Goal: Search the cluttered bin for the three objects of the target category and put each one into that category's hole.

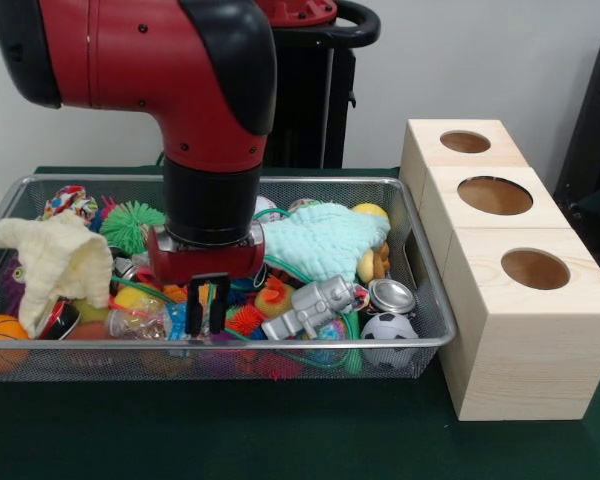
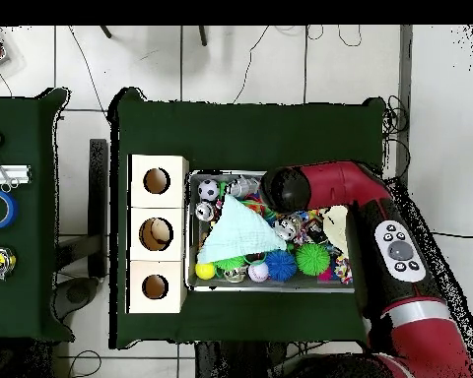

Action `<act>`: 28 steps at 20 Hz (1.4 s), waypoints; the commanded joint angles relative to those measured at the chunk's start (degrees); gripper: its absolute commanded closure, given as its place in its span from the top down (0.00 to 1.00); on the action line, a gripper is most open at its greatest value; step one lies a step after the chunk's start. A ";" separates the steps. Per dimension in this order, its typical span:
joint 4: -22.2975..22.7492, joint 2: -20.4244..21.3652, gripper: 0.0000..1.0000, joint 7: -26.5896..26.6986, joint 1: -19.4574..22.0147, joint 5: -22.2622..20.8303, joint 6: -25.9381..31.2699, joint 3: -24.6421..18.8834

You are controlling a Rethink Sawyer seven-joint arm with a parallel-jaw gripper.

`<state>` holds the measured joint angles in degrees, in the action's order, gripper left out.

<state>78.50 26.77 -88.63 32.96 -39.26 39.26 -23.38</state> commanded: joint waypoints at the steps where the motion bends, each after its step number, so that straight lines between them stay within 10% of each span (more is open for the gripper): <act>1: 5.83 -0.99 0.00 4.16 -0.66 -3.31 -3.34 -0.45; 8: 5.17 6.78 0.00 7.93 -0.14 3.23 10.08 -1.68; 16: -8.17 10.84 0.00 16.46 -2.25 5.96 35.77 -2.55; 28: -1.64 14.09 0.00 10.36 -1.11 7.10 33.88 -2.81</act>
<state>73.00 38.89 -88.63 31.50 -33.46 70.63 -23.49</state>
